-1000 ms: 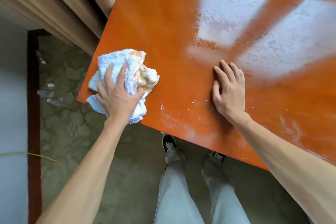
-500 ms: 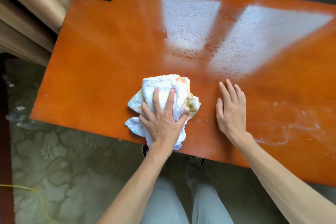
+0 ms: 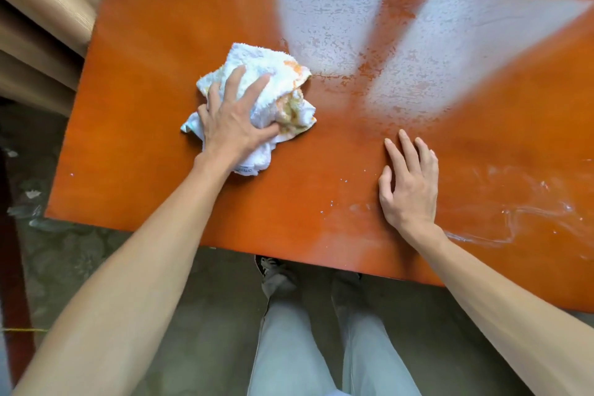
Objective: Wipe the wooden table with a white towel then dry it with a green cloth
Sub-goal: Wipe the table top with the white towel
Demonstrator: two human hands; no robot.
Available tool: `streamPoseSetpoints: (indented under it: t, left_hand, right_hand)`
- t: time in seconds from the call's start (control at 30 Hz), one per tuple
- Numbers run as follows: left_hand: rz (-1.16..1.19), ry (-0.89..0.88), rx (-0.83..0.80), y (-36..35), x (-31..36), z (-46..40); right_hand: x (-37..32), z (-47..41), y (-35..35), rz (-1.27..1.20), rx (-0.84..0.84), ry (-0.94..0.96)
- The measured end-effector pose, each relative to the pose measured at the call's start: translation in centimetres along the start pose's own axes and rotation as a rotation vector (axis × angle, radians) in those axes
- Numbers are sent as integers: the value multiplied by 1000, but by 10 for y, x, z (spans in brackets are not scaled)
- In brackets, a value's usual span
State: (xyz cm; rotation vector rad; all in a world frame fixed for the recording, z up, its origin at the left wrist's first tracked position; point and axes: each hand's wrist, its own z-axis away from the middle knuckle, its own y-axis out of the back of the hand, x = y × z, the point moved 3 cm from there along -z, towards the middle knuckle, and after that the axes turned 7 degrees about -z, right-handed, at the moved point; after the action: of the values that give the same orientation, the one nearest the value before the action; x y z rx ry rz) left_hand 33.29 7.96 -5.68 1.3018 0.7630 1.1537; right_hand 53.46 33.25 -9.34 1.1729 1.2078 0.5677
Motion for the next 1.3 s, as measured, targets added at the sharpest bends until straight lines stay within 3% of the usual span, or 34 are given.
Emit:
streamPoseSetpoints:
  t: [0.2, 0.43, 0.63, 1.0, 1.3]
  left_hand:
    - [-9, 93, 92, -24, 16, 85]
    - [-60, 121, 61, -54, 112, 173]
    - [-95, 65, 89, -58, 152, 138]
    - [-22, 21, 0, -15, 131, -27]
    - [-21, 181, 78, -29, 95, 51]
  right_hand:
    - [-1, 0, 0, 15, -28, -12]
    - [-1, -1, 1, -9, -21, 4]
    - [8, -1, 1, -248, 72, -56]
    - [6, -2, -3, -178, 96, -26]
    - [4, -3, -3, -139, 64, -14]
